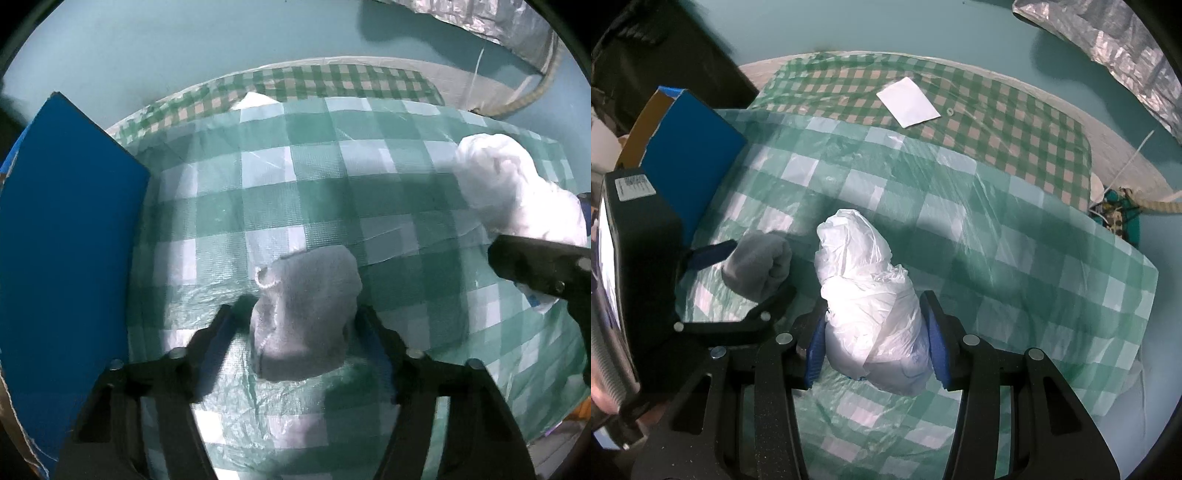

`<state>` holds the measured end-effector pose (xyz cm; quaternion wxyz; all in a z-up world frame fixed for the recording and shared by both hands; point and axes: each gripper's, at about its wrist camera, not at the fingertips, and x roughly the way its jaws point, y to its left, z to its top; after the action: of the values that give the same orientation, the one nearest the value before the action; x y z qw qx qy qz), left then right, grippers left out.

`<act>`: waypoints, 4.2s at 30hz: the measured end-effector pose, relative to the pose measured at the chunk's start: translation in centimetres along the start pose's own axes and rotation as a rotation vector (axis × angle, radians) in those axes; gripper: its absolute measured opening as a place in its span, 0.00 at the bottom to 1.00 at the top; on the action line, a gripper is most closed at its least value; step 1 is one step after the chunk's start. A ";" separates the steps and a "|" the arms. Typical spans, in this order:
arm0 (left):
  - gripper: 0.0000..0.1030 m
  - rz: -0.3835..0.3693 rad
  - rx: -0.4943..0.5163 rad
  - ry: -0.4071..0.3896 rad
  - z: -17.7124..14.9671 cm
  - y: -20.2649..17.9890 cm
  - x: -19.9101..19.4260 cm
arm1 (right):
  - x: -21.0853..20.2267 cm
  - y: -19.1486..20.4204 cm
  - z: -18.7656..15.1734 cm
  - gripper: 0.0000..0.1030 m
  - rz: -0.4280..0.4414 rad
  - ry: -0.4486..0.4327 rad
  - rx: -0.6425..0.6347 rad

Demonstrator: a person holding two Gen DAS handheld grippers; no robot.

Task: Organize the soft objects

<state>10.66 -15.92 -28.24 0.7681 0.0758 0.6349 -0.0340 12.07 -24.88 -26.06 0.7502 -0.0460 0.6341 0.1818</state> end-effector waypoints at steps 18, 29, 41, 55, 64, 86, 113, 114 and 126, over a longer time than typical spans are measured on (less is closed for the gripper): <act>0.28 -0.021 0.054 -0.058 -1.2 0.7 -4.0 | -2.5 1.3 -1.8 0.45 0.010 -0.053 0.051; 0.28 0.002 0.031 -0.061 -3.9 3.4 -7.7 | -4.9 2.8 -2.5 0.45 0.011 -0.083 0.070; 0.28 0.006 -0.043 -0.118 -5.7 8.6 -13.4 | -8.2 5.5 -2.2 0.45 0.031 -0.132 0.061; 0.28 0.032 -0.164 -0.158 -7.4 14.6 -16.8 | -10.6 9.8 -1.6 0.45 0.049 -0.162 0.018; 0.28 0.062 -0.239 -0.163 -8.3 18.6 -17.4 | -11.3 13.2 -0.3 0.45 0.064 -0.174 -0.021; 0.28 0.098 -0.341 -0.162 -8.4 26.3 -17.0 | -7.8 25.0 5.9 0.46 0.144 -0.155 -0.194; 0.64 0.141 -0.360 -0.162 -7.0 29.0 -16.4 | -5.8 28.4 10.5 0.60 0.094 -0.152 -0.171; 0.65 0.142 -0.363 -0.162 -7.0 29.1 -16.6 | -6.1 28.3 10.4 0.60 0.097 -0.157 -0.168; 0.78 0.129 -0.406 -0.207 -8.8 29.0 -20.7 | -11.3 27.8 9.4 0.61 0.100 -0.235 -0.171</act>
<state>2.44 13.19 -7.41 0.8292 -0.0437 0.5404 0.1356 10.18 1.40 -8.83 0.8026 -0.0565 0.5255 0.2766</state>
